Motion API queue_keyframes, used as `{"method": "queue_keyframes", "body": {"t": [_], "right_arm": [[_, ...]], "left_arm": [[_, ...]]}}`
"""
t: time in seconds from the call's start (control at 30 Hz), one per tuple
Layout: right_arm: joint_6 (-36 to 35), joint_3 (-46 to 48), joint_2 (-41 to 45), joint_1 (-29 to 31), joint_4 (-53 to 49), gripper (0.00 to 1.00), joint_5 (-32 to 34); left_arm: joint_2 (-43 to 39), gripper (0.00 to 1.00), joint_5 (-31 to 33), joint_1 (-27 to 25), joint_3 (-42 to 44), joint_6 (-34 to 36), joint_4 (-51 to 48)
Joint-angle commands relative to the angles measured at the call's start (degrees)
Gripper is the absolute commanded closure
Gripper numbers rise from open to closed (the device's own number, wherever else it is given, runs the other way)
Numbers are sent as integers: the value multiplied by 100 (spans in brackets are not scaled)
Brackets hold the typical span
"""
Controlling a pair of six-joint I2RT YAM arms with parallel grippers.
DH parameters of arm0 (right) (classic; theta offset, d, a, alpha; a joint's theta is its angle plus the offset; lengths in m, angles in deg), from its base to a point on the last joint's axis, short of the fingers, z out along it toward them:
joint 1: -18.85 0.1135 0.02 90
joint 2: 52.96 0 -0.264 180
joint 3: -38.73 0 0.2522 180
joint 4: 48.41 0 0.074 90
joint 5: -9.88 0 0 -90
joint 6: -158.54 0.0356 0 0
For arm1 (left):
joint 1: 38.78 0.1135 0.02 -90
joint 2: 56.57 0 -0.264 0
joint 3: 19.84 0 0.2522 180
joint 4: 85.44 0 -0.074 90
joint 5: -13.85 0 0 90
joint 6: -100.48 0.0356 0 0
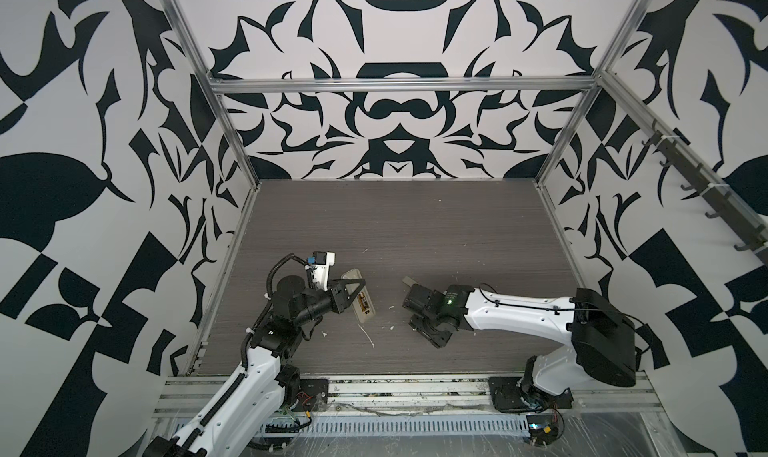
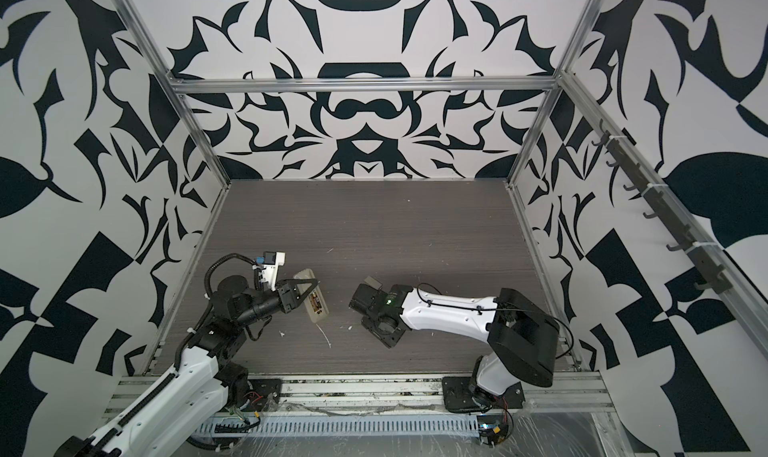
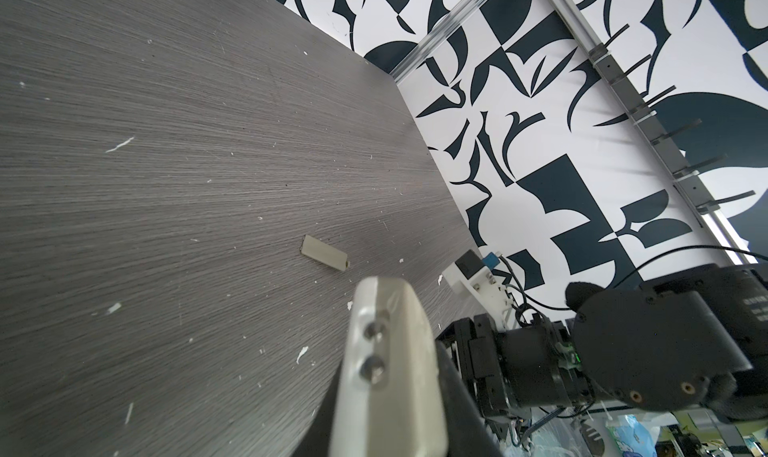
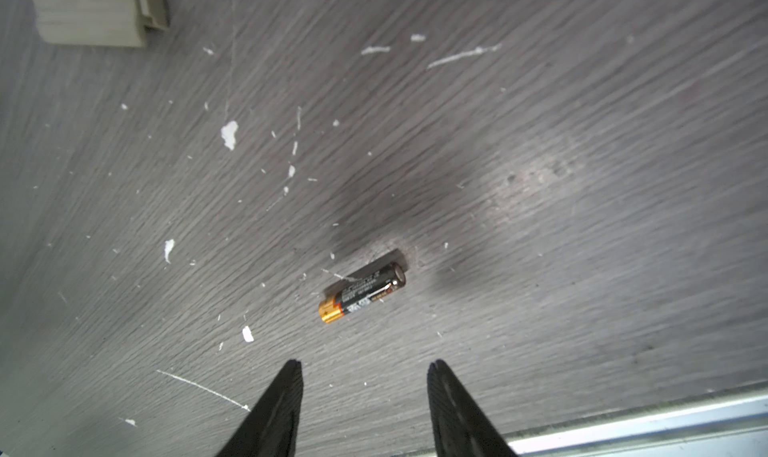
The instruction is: Load the batteries into the remote control
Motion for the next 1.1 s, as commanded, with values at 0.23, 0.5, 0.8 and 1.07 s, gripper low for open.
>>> {"method": "queue_keyframes", "body": {"t": [0.23, 0.5, 0.8, 1.07], "right_arm": [[105, 15, -98, -95, -49, 51, 171], [64, -72, -298, -114, -20, 53, 145], [-37, -205, -487, -192, -19, 55, 138], [-126, -312, -686, -227, 1, 55, 42]], "left_arm": [[-111, 100, -7, 15, 97, 94, 44], [-85, 100, -26, 18, 105, 94, 77], [-130, 100, -31, 15, 118, 112, 23], [-171, 100, -11, 15, 110, 143, 5]]}}
